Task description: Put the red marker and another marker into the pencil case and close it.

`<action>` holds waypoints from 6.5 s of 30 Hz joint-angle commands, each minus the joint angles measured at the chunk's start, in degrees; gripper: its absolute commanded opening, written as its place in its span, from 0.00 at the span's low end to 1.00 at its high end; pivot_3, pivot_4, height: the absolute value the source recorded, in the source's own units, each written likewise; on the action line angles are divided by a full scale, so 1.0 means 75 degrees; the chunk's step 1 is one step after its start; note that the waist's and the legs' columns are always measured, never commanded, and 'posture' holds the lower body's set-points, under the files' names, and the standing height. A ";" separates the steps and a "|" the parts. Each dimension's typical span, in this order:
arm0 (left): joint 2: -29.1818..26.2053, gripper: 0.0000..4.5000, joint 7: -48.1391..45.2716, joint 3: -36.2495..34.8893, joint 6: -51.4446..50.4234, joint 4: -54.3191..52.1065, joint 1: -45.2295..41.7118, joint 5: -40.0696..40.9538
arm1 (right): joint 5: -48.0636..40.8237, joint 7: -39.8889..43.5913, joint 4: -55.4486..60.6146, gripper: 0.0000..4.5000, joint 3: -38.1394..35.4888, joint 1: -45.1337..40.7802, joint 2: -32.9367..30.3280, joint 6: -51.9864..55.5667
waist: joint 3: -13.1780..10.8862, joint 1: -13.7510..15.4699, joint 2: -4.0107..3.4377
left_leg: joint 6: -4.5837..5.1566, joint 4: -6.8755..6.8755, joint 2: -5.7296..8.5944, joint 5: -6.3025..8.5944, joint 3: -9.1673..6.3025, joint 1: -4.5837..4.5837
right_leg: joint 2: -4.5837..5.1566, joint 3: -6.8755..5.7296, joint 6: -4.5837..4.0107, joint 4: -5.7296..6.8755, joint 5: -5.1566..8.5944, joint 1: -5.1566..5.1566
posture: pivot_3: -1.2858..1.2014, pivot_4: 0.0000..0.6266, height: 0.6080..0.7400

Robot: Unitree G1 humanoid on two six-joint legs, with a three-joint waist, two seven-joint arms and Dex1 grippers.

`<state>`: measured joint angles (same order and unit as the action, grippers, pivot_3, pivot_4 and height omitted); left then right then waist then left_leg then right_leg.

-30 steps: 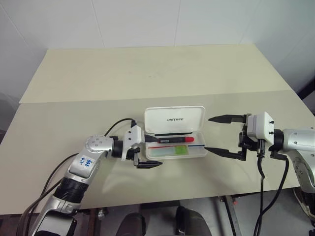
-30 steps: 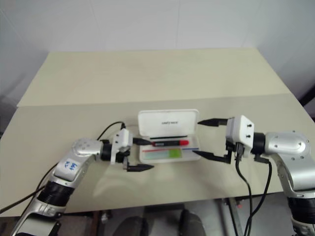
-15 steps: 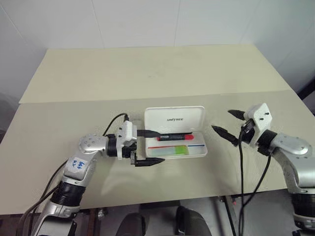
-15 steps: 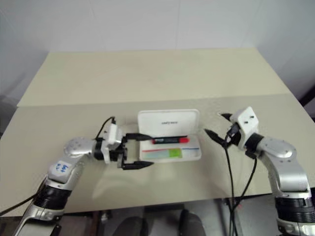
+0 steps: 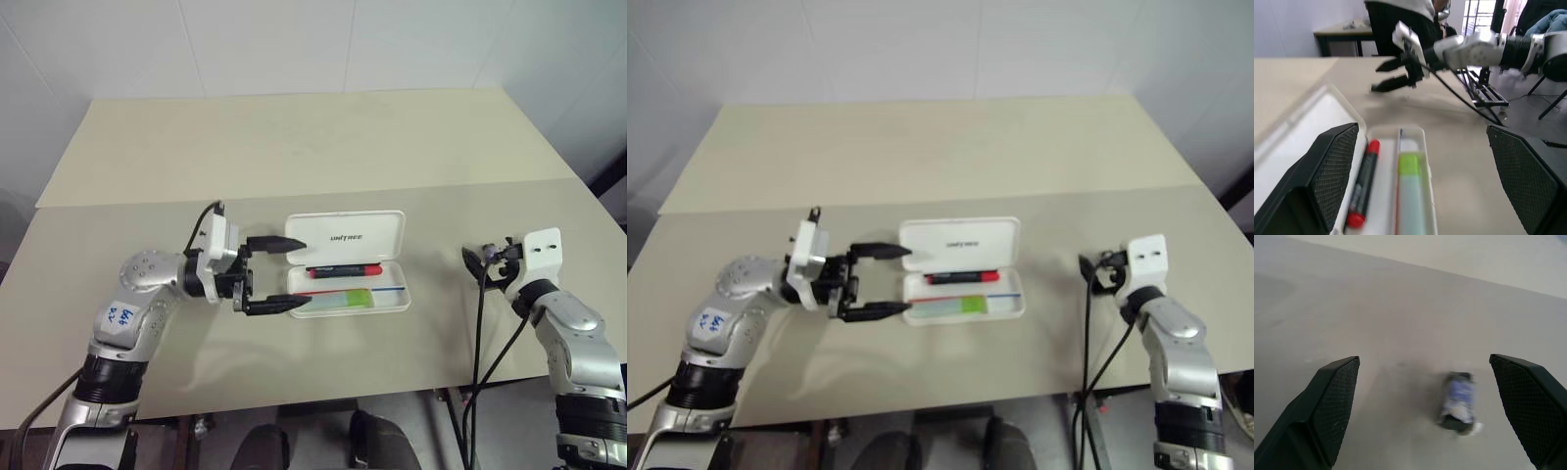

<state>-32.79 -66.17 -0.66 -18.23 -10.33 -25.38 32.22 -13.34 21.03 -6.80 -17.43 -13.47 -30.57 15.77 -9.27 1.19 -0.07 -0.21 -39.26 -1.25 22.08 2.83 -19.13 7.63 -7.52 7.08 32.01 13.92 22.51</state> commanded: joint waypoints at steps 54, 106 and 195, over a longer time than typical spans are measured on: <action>-0.0617 1.00 0.0491 -0.0465 0.0440 -0.0873 0.1103 -0.0051 | -0.0961 0.8035 0.0022 0.09 0.3193 -0.1600 -0.1069 -0.2221 | -0.0006 -0.0149 -0.0004 | -0.0003 0.0002 -0.0009 -0.0001 -0.0001 0.0001 | -0.0006 -0.0007 -0.0003 -0.0001 -0.0003 0.0001 | 0.52 0.24 1.00; -0.0199 0.09 0.1263 -0.1574 0.1727 0.1010 0.1444 -0.0254 | -0.1252 0.7995 -0.0888 1.00 0.1524 -0.2469 -0.2278 -0.2326 | -0.0006 -0.0147 -0.0004 | -0.0005 0.0002 -0.0016 -0.0002 0.0013 0.0002 | -0.0006 -0.0010 -0.0004 -0.0001 -0.0003 0.0003 | 0.52 0.24 1.00; -0.0297 0.83 0.0733 -0.1464 0.1004 -0.0057 0.2086 -0.0321 | -0.1046 0.7889 -0.1892 1.00 0.1642 -0.2023 -0.2101 -0.2899 | -0.0002 0.0027 0.0003 | 0.0001 -0.0044 -0.0038 0.0001 0.0023 -0.0009 | -0.0017 -0.0020 -0.0020 -0.0004 -0.0037 -0.0004 | 0.52 0.24 1.00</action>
<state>-34.69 -61.22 -10.58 -10.88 -8.17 -10.04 28.05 -20.92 80.34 -20.28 -2.86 -27.20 -46.07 -4.04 -9.29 1.39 -0.05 -0.21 -39.59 -1.52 22.09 3.02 -19.20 7.51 -7.66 6.93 31.99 13.64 22.48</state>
